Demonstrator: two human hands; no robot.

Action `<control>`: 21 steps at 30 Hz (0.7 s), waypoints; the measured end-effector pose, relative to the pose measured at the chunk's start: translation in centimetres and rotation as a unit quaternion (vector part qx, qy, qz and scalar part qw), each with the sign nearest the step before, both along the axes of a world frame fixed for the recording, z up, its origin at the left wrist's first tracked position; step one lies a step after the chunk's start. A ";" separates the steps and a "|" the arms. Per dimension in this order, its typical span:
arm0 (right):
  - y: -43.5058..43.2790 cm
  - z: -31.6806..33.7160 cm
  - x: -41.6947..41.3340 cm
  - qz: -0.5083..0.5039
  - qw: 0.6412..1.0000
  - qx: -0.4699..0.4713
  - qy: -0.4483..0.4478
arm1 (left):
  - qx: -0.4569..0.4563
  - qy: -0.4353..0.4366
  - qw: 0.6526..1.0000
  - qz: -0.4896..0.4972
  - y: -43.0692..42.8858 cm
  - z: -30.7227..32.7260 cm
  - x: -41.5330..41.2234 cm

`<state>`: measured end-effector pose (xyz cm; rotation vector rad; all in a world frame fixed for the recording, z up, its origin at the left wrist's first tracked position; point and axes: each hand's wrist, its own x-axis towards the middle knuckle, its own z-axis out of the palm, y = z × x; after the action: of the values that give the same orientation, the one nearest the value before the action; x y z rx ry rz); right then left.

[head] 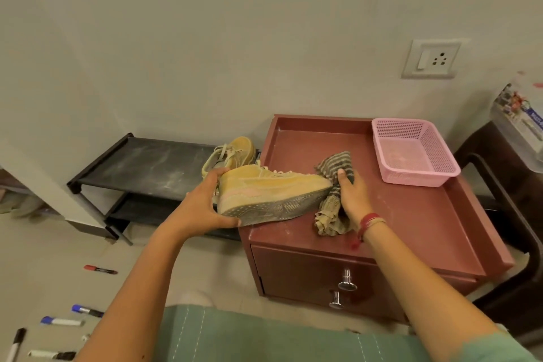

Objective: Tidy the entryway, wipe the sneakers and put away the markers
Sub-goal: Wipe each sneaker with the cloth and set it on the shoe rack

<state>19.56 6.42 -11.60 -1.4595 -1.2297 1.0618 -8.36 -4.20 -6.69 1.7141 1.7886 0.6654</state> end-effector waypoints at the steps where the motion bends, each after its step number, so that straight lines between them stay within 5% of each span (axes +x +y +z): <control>1: -0.7 0.6 -0.2 -0.010 0.998 0.057 -0.019 | -0.011 0.017 1.000 0.001 0.3 0.1 0.0; 6: -4.0 -0.9 -2.5 0.173 0.924 0.186 -0.285 | -0.022 0.074 0.997 -0.017 1.3 0.8 0.1; 11: -1.4 -2.0 -0.4 0.080 0.997 0.005 -0.009 | -0.016 0.111 0.993 -0.027 1.2 1.9 0.3; 16: -2.7 1.1 0.5 -0.067 0.990 0.117 0.033 | 0.062 0.230 0.968 -0.076 2.0 3.5 1.2; 21: -5.2 2.2 -1.7 0.112 0.974 0.197 0.001 | 0.156 0.252 0.949 -0.109 2.5 3.5 1.9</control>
<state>17.82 1.24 -9.41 -1.0335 -1.5295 0.8985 -6.44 -1.74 -3.17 2.4315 1.8445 0.4557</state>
